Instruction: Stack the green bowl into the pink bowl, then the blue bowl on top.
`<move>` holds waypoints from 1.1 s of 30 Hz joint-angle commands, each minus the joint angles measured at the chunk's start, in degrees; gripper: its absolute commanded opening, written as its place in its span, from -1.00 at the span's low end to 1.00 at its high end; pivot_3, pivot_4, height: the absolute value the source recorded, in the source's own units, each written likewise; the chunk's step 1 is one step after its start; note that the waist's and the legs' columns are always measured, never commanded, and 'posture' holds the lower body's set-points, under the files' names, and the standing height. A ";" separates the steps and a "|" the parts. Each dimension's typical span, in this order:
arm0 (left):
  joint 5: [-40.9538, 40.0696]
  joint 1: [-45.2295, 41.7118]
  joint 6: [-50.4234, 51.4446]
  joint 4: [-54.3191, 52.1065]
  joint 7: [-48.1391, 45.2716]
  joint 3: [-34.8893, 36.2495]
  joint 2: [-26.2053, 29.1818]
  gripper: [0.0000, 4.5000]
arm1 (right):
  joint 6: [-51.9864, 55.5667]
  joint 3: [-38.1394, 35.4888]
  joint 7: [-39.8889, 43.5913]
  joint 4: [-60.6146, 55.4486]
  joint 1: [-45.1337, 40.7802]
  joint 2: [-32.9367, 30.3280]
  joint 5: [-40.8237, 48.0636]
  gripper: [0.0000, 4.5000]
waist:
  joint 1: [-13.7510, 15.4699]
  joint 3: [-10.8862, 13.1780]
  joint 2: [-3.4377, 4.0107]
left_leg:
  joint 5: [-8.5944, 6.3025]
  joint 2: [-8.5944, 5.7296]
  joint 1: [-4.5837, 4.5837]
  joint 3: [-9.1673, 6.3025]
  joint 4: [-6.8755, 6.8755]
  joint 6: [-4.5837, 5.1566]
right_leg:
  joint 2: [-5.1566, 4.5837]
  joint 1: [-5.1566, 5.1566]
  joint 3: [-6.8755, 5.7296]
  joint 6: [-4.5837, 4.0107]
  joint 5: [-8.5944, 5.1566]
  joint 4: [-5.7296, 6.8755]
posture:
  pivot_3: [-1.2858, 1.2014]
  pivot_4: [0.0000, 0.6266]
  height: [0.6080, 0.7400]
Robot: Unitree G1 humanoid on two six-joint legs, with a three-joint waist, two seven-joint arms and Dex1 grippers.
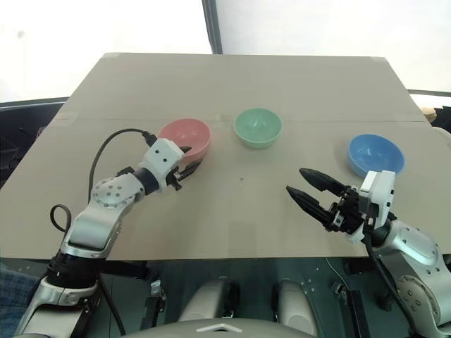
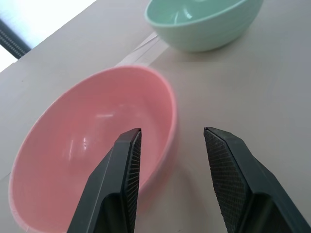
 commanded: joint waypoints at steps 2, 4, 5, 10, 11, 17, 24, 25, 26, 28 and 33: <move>2.31 -3.67 -3.44 6.00 -0.78 -1.41 -0.29 -0.03 | -0.99 -0.28 -0.32 -0.82 -0.65 0.49 -0.58 0.00 | 0.06 0.00 0.00 | 0.00 -0.01 0.01 0.00 0.01 0.00 | 0.00 0.00 0.00 0.00 0.00 0.02 | 0.03 -0.52 1.00; 4.04 -5.84 -4.74 9.59 -2.38 -4.12 -0.55 -0.03 | -1.08 -0.28 -0.51 -0.22 -1.06 0.67 -1.05 0.00 | 0.13 -0.01 -0.01 | 0.01 -0.02 0.01 0.00 0.03 0.00 | 0.00 0.00 0.00 0.00 0.00 0.04 | 0.03 -0.52 1.00; 5.10 -6.91 -5.76 11.20 -3.39 -5.57 -0.41 -0.03 | -1.17 -0.31 -0.40 0.11 -1.20 0.67 -1.29 0.00 | 0.11 -0.01 -0.02 | 0.01 -0.04 0.00 0.00 0.04 -0.01 | 0.00 0.01 -0.01 0.01 0.00 0.04 | 0.03 -0.52 1.00; 5.61 -14.27 -4.17 18.25 -11.04 -9.31 -0.21 -0.21 | -1.38 -0.16 0.47 0.96 -1.64 0.58 -2.26 0.02 | 0.04 0.00 -0.03 | 0.11 -0.04 -0.06 0.01 0.05 -0.16 | 0.03 -0.06 -0.01 0.01 0.00 0.11 | 0.03 -0.52 1.00; 5.48 -15.13 -3.97 18.91 -12.14 -9.49 -0.07 -0.26 | -1.38 -0.10 0.46 0.96 -1.67 0.63 -2.34 0.02 | 0.06 -0.01 -0.03 | 0.11 -0.04 -0.06 0.01 0.05 -0.16 | 0.03 -0.06 -0.01 0.01 0.00 0.12 | 0.03 -0.52 1.00; 6.81 -19.89 -5.07 21.74 -17.42 -10.80 1.02 -0.97 | -1.19 0.09 -0.07 0.41 -1.65 0.86 -2.42 0.02 | -0.06 -0.05 -0.01 | 0.01 -0.06 0.00 0.05 0.15 0.02 | 0.05 -0.08 0.03 0.01 -0.01 0.35 | 0.03 -0.52 1.00; 7.33 -20.76 -7.88 18.65 -24.44 -12.52 3.27 -0.97 | -1.09 -0.06 -0.19 0.65 -2.03 0.74 -2.44 0.02 | -0.06 -0.03 -0.04 | 0.02 -0.05 -0.02 0.05 0.23 0.01 | 0.07 -0.09 0.02 0.01 -0.01 0.43 | 0.03 -0.52 1.00; 7.08 -20.72 -7.60 16.56 -26.12 -12.70 3.99 -0.97 | -1.07 -0.08 -0.18 0.70 -2.09 0.71 -2.44 0.02 | -0.06 -0.03 -0.04 | 0.02 -0.05 -0.01 0.05 0.23 0.01 | 0.07 -0.09 0.02 0.01 -0.01 0.44 | 0.03 -0.52 1.00; 6.36 -20.51 -6.98 13.90 -27.93 -12.74 4.64 -0.97 | -1.06 -0.14 -0.14 0.72 -2.11 0.64 -2.43 0.02 | -0.05 -0.03 -0.04 | 0.02 -0.05 -0.02 0.05 0.24 0.01 | 0.07 -0.10 0.02 0.01 -0.01 0.45 | 0.03 -0.52 1.00; 4.15 -19.60 -4.17 7.36 -31.83 -12.78 6.05 -0.97 | -0.92 -0.30 -0.16 0.65 -2.17 0.50 -2.30 0.02 | -0.05 -0.01 -0.06 | 0.02 -0.05 -0.04 0.05 0.25 0.01 | 0.07 -0.10 0.02 0.01 -0.01 0.45 | 0.03 -0.52 1.00; 1.32 -17.54 -5.82 -3.37 -38.81 -14.60 8.42 -0.97 | -0.68 -0.19 -0.29 0.63 -2.61 0.47 -2.33 0.02 | -0.09 -0.01 -0.06 | 0.10 -0.04 -0.05 0.05 0.27 -0.14 | 0.07 -0.10 0.03 0.00 -0.02 0.44 | 0.03 -0.52 1.00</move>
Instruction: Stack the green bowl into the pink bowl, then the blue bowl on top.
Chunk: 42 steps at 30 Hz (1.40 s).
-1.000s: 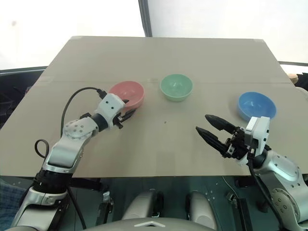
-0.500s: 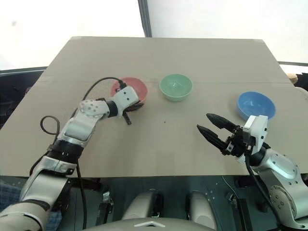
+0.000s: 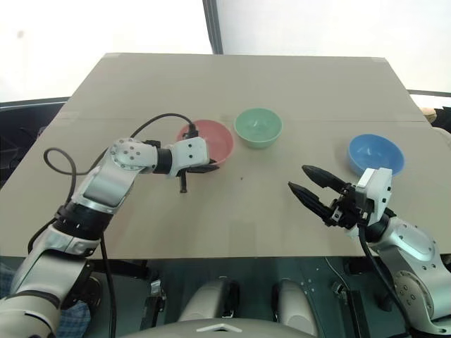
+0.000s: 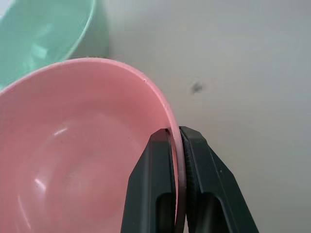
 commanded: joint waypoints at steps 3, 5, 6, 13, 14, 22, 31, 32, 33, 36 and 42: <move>-3.47 2.34 -10.73 -7.79 -7.83 -2.12 1.76 -0.97 | -0.32 -0.20 -0.49 -1.52 -1.28 0.08 0.30 0.02 | 0.02 0.00 0.01 | -0.01 0.01 0.04 0.00 0.00 0.01 | 0.01 0.01 0.00 -0.01 0.00 0.04 | 0.03 -0.52 1.00; -1.74 3.27 -14.23 -7.42 -8.93 -3.41 2.77 -0.97 | -0.20 -0.17 -0.34 -1.45 -1.53 -0.05 0.48 0.02 | 0.01 0.00 0.01 | -0.02 0.01 0.05 0.00 0.03 0.04 | 0.01 0.01 0.00 -0.01 0.00 0.08 | 0.03 -0.52 1.00; -1.25 3.62 -15.63 -7.05 -9.32 -3.78 3.03 -0.97 | -0.18 -0.20 -0.23 -1.34 -1.62 -0.14 0.50 0.02 | 0.01 0.00 0.01 | -0.02 0.01 0.05 0.00 0.03 0.04 | 0.02 0.01 0.00 -0.01 -0.01 0.10 | 0.03 -0.52 1.00; -2.16 3.84 -26.97 -1.35 -6.63 -2.58 -0.60 -0.37 | -0.26 -0.09 -0.63 -1.39 -2.01 0.05 0.11 0.02 | 0.16 0.00 0.00 | -0.10 0.00 0.05 -0.01 0.12 0.18 | 0.04 0.06 -0.02 0.00 -0.01 0.10 | 0.03 -0.52 1.00; -2.03 3.77 -27.80 -0.73 -6.54 -2.57 -0.82 -0.18 | -0.23 0.03 -0.74 -1.42 -2.09 0.10 0.11 0.02 | 0.07 0.00 0.00 | -0.10 0.00 0.04 0.00 0.14 0.19 | 0.05 0.06 -0.01 0.01 -0.01 0.10 | 0.03 -0.52 1.00; -4.58 4.70 -32.58 1.65 -4.24 -1.07 -3.08 0.97 | -0.18 -0.13 -0.49 -1.16 -2.15 -0.32 0.22 0.02 | 0.00 0.00 0.00 | -0.11 0.02 0.06 0.00 0.16 0.19 | 0.12 0.06 -0.01 0.01 -0.01 0.13 | 0.03 -0.52 1.00; -30.13 10.41 -0.09 -10.19 -2.69 11.88 1.43 0.97 | 0.58 -0.53 -0.64 -1.39 -1.96 -1.23 -0.04 0.02 | -0.20 0.02 0.02 | -0.11 0.08 0.09 -0.01 0.18 0.19 | 0.15 0.06 -0.01 0.02 -0.01 0.16 | 0.03 -0.52 1.00; -31.77 11.53 2.31 -10.30 -1.08 14.30 1.70 0.97 | 0.74 -0.48 -0.74 -1.04 -2.06 -1.63 -0.66 0.02 | -0.19 0.02 0.02 | -0.10 0.09 0.11 -0.01 0.18 0.19 | 0.15 0.08 -0.01 0.02 -0.02 0.16 | 0.03 -0.52 1.00; -33.15 12.95 4.49 -10.11 0.62 16.93 2.06 0.97 | 1.60 -0.34 -0.91 -0.63 -2.27 -2.43 -1.18 0.02 | -0.19 0.02 0.02 | -0.11 0.09 0.14 -0.01 0.18 0.19 | 0.15 0.11 -0.01 0.02 -0.02 0.16 | 0.03 -0.52 1.00; -34.92 17.60 7.90 -11.13 3.86 22.77 3.53 0.97 | 6.92 0.27 -3.43 0.92 -4.12 -5.08 -2.26 0.02 | -0.29 0.03 0.00 | -0.10 0.09 0.21 0.00 0.18 0.19 | 0.15 0.15 0.00 0.02 -0.02 0.16 | 0.03 -0.52 1.00; -41.16 28.19 12.44 -13.69 10.14 37.26 3.43 0.97 | 12.69 4.31 -12.22 7.78 -15.41 -4.53 -9.78 0.02 | -0.22 0.06 -0.01 | 0.01 0.11 0.24 0.00 0.16 -0.04 | 0.12 0.11 0.03 0.00 -0.02 0.17 | 0.03 -0.52 1.00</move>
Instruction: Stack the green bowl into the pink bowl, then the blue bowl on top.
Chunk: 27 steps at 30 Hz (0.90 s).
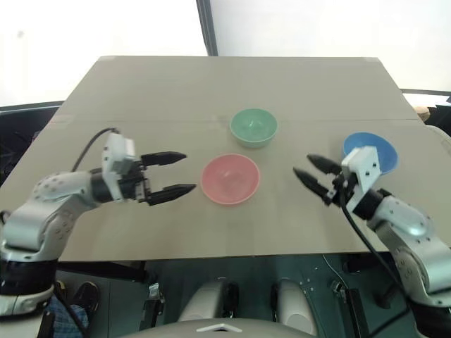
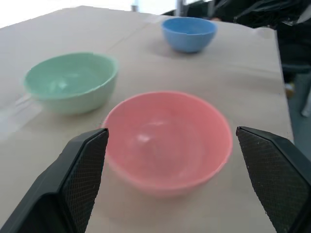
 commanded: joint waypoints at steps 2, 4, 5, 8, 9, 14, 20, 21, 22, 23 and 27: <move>-5.01 2.49 0.93 -2.97 4.29 9.37 -1.01 0.97 | -5.71 6.96 2.47 7.42 -7.61 -1.91 -10.74 0.02 | 0.55 0.02 -0.01 | 0.00 -0.01 0.00 -0.05 -0.01 0.00 | -0.02 0.00 -0.04 -0.01 -0.01 -0.02 | 0.03 -0.52 1.00; -6.40 3.78 1.17 -3.63 4.48 10.87 -1.20 0.97 | -8.60 10.28 3.62 12.58 -12.32 -1.16 -14.67 0.02 | 0.42 0.02 -0.01 | 0.00 -0.04 0.00 -0.02 -0.01 -0.01 | -0.07 0.00 -0.04 -0.02 0.00 -0.05 | 0.03 -0.52 1.00; -7.58 4.39 1.37 -4.13 4.55 11.59 -1.50 0.97 | -8.30 12.11 2.24 15.31 -15.64 -0.17 -17.20 0.02 | 0.32 0.02 -0.01 | 0.01 -0.06 0.00 -0.01 -0.01 -0.01 | -0.08 0.01 -0.04 -0.02 0.00 -0.05 | 0.03 -0.52 1.00; -8.75 5.75 1.08 -5.11 4.46 12.50 -1.65 0.97 | -9.36 16.61 3.69 21.94 -24.06 2.15 -21.58 0.02 | 0.16 0.03 0.00 | 0.03 -0.06 -0.02 0.02 -0.02 -0.07 | -0.09 -0.05 0.00 -0.03 0.01 -0.04 | 0.03 -0.52 1.00; -8.87 6.01 0.97 -5.17 4.33 12.72 -1.55 0.97 | -9.75 18.08 4.61 23.91 -26.53 2.61 -22.94 0.02 | 0.26 0.02 -0.02 | 0.04 -0.06 -0.04 0.02 -0.08 -0.08 | -0.08 -0.10 0.00 -0.03 0.00 -0.04 | 0.03 -0.52 1.00; -8.97 6.88 0.20 -5.14 3.26 13.09 -1.07 0.97 | -13.80 23.63 9.11 33.52 -35.70 4.98 -28.61 0.02 | 0.26 0.03 0.00 | 0.08 -0.07 -0.09 0.02 -0.26 -0.15 | -0.08 -0.19 0.00 -0.05 0.00 -0.12 | 0.03 -0.52 1.00; -9.19 7.16 -1.05 -5.16 4.16 14.47 -1.63 0.97 | -19.39 28.40 13.08 45.04 -43.92 8.87 -34.56 0.02 | -0.21 0.03 0.00 | 0.08 -0.09 -0.10 0.02 -0.31 -0.16 | -0.11 -0.20 0.00 -0.05 0.01 -0.17 | 0.03 -0.52 1.00; -9.22 7.41 -1.04 -5.46 4.32 14.52 -1.67 0.97 | -20.19 29.09 13.52 47.12 -45.15 9.64 -35.49 0.02 | -0.29 0.03 0.00 | 0.08 -0.09 -0.09 0.01 -0.32 -0.16 | -0.11 -0.20 0.01 -0.06 0.01 -0.16 | 0.03 -0.52 1.00; -9.25 7.65 -1.00 -5.72 4.54 14.59 -1.72 0.97 | -21.37 29.68 13.90 49.08 -46.21 10.29 -36.37 0.02 | -0.45 0.03 0.00 | 0.08 -0.10 -0.09 0.01 -0.33 -0.16 | -0.11 -0.21 0.00 -0.06 0.01 -0.17 | 0.03 -0.52 1.00; -9.12 7.97 -1.12 -5.99 4.82 14.75 -1.79 0.97 | -22.81 30.39 14.07 51.34 -47.42 10.96 -37.55 0.02 | -0.71 0.03 0.00 | 0.08 -0.09 -0.09 0.01 -0.33 -0.17 | -0.11 -0.21 0.00 -0.06 0.01 -0.16 | 0.03 -0.52 1.00; -8.15 8.74 -2.28 -6.41 6.70 16.00 -2.35 0.97 | -27.59 31.71 15.64 57.98 -50.81 13.23 -39.91 0.02 | -1.29 0.04 0.01 | 0.08 -0.13 -0.10 0.01 -0.37 -0.17 | -0.14 -0.21 0.01 -0.06 0.01 -0.17 | 0.03 -0.52 1.00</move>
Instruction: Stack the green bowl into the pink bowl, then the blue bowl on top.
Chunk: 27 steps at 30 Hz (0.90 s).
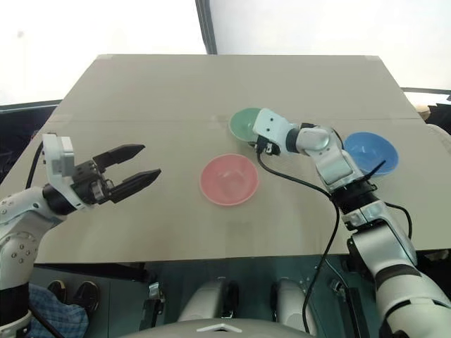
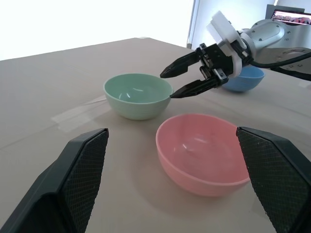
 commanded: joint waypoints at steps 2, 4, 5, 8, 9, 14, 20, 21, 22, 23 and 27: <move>0.37 0.63 -2.59 -2.28 2.37 3.82 -0.38 0.97 | -5.75 0.34 2.01 5.80 -4.45 2.18 -1.99 0.02 | -0.13 0.00 0.01 | 0.01 0.00 0.00 0.00 -0.02 -0.01 | 0.00 -0.01 0.00 0.00 0.00 0.00 | 0.03 -0.52 1.00; 0.42 1.47 -2.85 -2.74 2.69 4.50 -0.31 0.97 | -7.67 0.74 2.67 9.19 -5.80 3.23 -3.10 0.02 | -0.23 0.01 0.01 | 0.03 0.01 0.00 0.00 -0.06 -0.06 | 0.02 -0.03 0.00 0.00 0.00 0.02 | 0.03 -0.52 1.00; 0.42 1.97 -2.94 -3.03 2.95 4.83 -0.36 0.97 | -8.57 0.87 2.94 10.75 -6.37 3.69 -3.57 0.02 | -0.23 0.01 0.02 | 0.04 0.00 0.01 -0.01 -0.06 -0.07 | 0.02 -0.03 0.00 0.00 0.00 0.02 | 0.03 -0.52 1.00; 0.69 3.93 -3.53 -4.11 4.00 6.37 -0.71 0.97 | -9.70 1.95 3.05 16.12 -8.45 5.06 -5.97 0.02 | -0.30 0.02 0.03 | 0.04 0.00 0.01 -0.01 -0.07 -0.08 | 0.01 -0.04 0.00 -0.01 0.00 0.03 | 0.03 -0.52 1.00; 0.71 4.35 -3.75 -4.35 4.39 6.81 -0.83 0.97 | -9.75 2.22 2.80 17.85 -9.07 5.46 -6.77 0.02 | -0.32 0.02 0.03 | 0.04 0.00 0.01 0.00 -0.07 -0.08 | 0.01 -0.04 0.00 -0.01 0.00 0.03 | 0.03 -0.52 1.00; 0.64 6.15 -4.36 -5.03 5.43 8.43 -0.77 0.97 | -9.82 2.57 0.82 25.62 -11.97 7.85 -10.18 0.02 | -0.26 0.03 0.05 | 0.04 -0.01 0.01 -0.03 -0.08 -0.11 | 0.00 -0.06 -0.01 -0.01 0.00 0.02 | 0.03 -0.52 1.00; 0.34 7.87 -4.64 -5.79 5.95 9.51 -0.77 1.00 | -12.18 1.73 0.32 29.11 -13.62 9.58 -11.40 -0.34 | -0.77 0.04 0.07 | 0.05 -0.01 0.02 -0.03 -0.13 -0.14 | 0.00 -0.09 -0.01 -0.02 0.00 0.02 | 0.03 -0.52 1.00; 0.35 8.08 -4.72 -5.86 5.97 9.57 -0.83 1.00 | -12.57 1.68 0.40 29.38 -13.72 9.69 -11.49 -0.44 | -0.89 0.04 0.07 | 0.05 -0.02 0.02 -0.03 -0.14 -0.14 | 0.00 -0.09 -0.01 -0.02 0.00 0.02 | 0.03 -0.52 1.00; 0.38 8.25 -4.80 -5.99 6.09 9.48 -0.94 1.00 | -12.95 1.63 0.42 29.59 -13.78 9.74 -11.56 -0.68 | -0.99 0.04 0.07 | 0.05 -0.02 0.02 -0.03 -0.14 -0.14 | 0.00 -0.09 -0.01 -0.02 0.00 0.02 | 0.03 -0.52 1.00; 0.46 8.33 -4.89 -6.10 6.24 9.32 -1.03 1.00 | -13.20 1.54 0.54 29.65 -13.82 9.69 -11.57 -0.80 | -1.17 0.05 0.08 | 0.05 -0.02 0.02 -0.03 -0.14 -0.15 | 0.00 -0.09 -0.01 -0.02 0.00 0.02 | 0.03 -0.52 1.00; 0.62 8.35 -5.25 -5.98 6.48 8.68 -1.22 1.00 | -13.76 1.20 0.60 29.92 -13.98 9.55 -11.71 -0.98 | -1.49 0.05 0.09 | 0.06 -0.02 0.02 -0.03 -0.15 -0.16 | 0.00 -0.09 -0.01 -0.02 0.00 0.03 | 0.03 -0.52 1.00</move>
